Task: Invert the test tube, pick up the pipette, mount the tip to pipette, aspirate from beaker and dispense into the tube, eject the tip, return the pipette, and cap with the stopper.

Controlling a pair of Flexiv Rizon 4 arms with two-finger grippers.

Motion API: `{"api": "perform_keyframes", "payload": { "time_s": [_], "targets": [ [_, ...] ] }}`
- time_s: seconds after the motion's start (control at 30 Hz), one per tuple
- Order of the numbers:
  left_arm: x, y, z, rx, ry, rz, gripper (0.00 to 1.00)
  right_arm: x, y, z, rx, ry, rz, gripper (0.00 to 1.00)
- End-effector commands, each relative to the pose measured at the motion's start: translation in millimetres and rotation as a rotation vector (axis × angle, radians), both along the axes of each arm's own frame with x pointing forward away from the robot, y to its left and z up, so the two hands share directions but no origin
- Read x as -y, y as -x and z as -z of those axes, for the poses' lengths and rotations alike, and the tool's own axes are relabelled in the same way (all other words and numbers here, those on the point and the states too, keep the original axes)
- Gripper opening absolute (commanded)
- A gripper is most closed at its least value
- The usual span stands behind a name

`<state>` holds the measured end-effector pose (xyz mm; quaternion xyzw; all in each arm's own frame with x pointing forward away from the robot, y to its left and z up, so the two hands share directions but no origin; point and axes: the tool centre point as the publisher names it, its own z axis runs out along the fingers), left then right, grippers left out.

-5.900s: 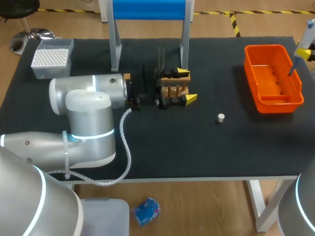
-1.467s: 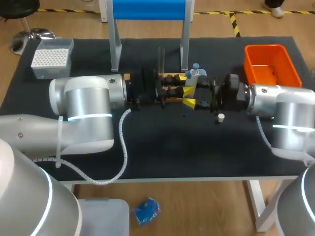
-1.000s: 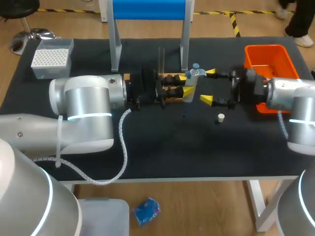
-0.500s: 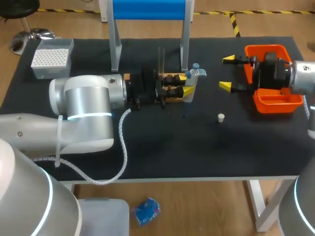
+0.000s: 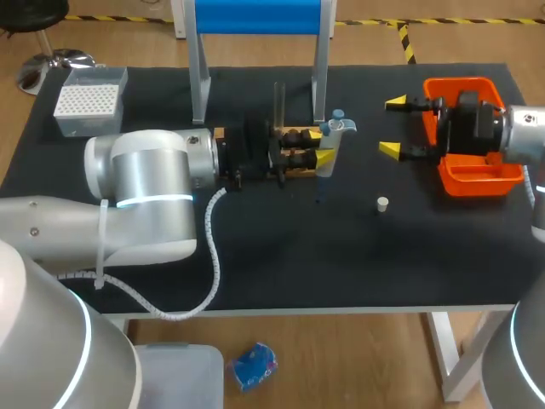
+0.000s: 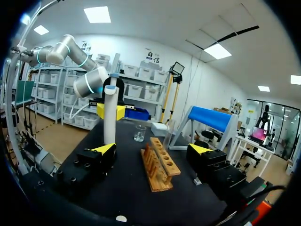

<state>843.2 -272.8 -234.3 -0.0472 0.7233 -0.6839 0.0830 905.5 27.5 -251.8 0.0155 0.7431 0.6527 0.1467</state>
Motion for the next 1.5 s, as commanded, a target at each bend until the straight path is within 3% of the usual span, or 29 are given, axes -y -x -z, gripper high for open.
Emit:
{"api": "perform_keyframes", "payload": {
  "time_s": [0.03,0.3,0.63,1.13,1.5],
  "targets": [
    [-23.8,-2.1,-10.6,-0.001,0.015,-0.079,0.0,0.1,0.7,-0.5,0.001,0.001,0.002,1.0],
    [-85.2,-27.4,-28.4,-0.004,-0.034,-0.178,0.0,0.1,0.7,-0.5,0.001,0.001,0.002,1.0],
    [-144.4,-83.7,-41.7,0.012,-0.058,-0.32,0.0,0.1,0.7,-0.5,0.001,0.001,0.002,1.0],
    [-144.4,-83.7,-41.7,0.012,-0.058,-0.32,0.0,0.1,0.7,-0.5,0.001,0.001,0.002,1.0],
    [-144.4,-83.7,-41.7,0.012,-0.058,-0.32,0.0,-42.7,-51.2,-59.3,-0.059,0.07,0.09,1.0]
  ]
}}
